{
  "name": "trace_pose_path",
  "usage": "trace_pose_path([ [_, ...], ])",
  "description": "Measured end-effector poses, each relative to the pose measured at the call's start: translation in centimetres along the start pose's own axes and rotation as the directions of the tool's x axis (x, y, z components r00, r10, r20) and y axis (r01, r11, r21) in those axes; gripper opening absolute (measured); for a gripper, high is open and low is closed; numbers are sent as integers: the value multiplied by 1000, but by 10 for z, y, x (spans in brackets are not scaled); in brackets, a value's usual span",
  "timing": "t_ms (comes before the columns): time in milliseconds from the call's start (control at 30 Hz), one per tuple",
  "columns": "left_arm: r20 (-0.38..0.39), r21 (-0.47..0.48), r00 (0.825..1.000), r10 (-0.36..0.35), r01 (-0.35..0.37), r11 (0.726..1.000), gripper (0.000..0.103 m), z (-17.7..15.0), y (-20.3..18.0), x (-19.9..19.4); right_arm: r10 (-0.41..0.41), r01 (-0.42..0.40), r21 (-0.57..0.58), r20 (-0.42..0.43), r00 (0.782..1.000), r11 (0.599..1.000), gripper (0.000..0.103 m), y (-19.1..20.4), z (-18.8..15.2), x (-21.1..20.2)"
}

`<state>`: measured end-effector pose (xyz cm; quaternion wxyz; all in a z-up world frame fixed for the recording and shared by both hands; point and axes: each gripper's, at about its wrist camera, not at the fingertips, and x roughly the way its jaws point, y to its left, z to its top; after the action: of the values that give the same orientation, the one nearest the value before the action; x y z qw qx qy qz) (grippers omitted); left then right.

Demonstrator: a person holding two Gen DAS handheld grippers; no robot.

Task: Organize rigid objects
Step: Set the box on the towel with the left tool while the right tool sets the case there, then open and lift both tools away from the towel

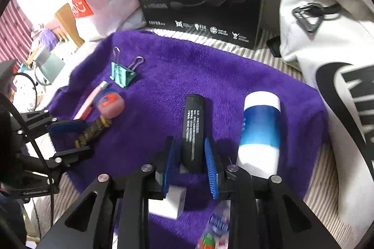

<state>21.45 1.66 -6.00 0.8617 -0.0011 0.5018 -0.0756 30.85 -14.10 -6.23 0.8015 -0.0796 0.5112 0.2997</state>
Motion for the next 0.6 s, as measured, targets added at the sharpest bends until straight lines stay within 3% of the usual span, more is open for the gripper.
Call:
trace_pose_path([
  [133, 30, -17, 1000, 8, -7, 1000, 59, -6, 0, -21, -14, 13, 18, 54, 998, 1000, 48, 5, -10, -31],
  [400, 72, 19, 997, -14, 12, 1000, 61, -28, -33, -56, -47, 36, 73, 155, 987, 997, 56, 12, -54, -109],
  [600, 69, 12, 997, -20, 19, 1000, 61, -50, -60, -48, -107, 85, 144, 153, 982, 986, 57, 5, -112, -141],
])
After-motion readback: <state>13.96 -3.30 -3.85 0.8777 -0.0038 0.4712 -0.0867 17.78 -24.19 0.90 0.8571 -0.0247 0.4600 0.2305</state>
